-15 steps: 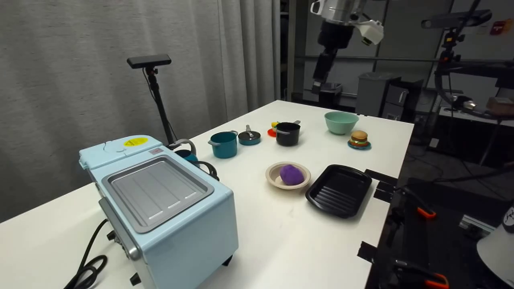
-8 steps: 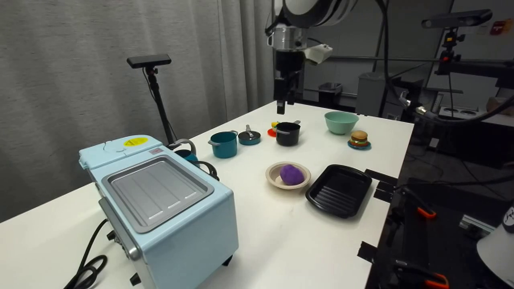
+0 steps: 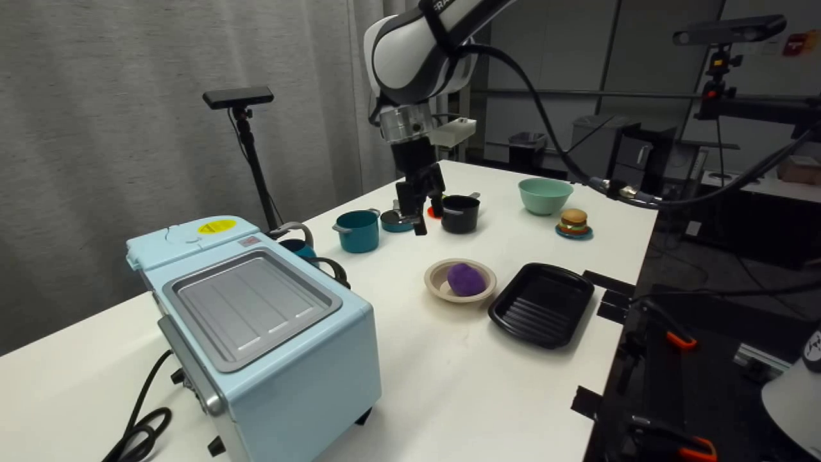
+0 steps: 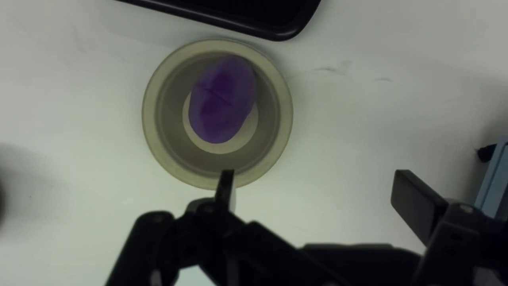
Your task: Pick up the purple object from the bowl and put it on the table
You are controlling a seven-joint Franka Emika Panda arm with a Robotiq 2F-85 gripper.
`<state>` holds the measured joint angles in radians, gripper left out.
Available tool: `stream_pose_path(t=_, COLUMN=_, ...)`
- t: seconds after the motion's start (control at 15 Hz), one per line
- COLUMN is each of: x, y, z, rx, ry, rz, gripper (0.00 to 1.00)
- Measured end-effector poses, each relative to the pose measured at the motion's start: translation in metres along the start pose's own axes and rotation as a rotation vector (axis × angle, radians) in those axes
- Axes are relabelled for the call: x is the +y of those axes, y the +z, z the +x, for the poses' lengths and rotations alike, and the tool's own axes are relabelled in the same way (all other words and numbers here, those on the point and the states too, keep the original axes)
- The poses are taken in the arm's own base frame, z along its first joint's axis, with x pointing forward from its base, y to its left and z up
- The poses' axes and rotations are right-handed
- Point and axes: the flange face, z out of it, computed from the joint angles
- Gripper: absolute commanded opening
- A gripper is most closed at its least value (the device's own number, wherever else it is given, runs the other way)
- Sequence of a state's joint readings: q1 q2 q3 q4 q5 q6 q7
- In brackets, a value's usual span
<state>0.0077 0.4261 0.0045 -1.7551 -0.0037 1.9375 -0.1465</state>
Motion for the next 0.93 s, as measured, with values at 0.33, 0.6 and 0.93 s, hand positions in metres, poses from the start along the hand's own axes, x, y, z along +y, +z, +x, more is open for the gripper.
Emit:
stream_pose_path(t=0.33, x=-0.016, y=0.015, z=-0.003, rx=-0.108, ry=0.01, rz=-0.041, gripper=1.0)
stream_pose_path(t=0.6, x=-0.014, y=0.015, z=-0.004, rx=-0.113, ry=0.025, rz=-0.073, gripper=1.0)
stream_pose_path(t=0.93, x=-0.014, y=0.016, z=-0.004, rx=-0.114, ry=0.026, rz=-0.074, gripper=1.0)
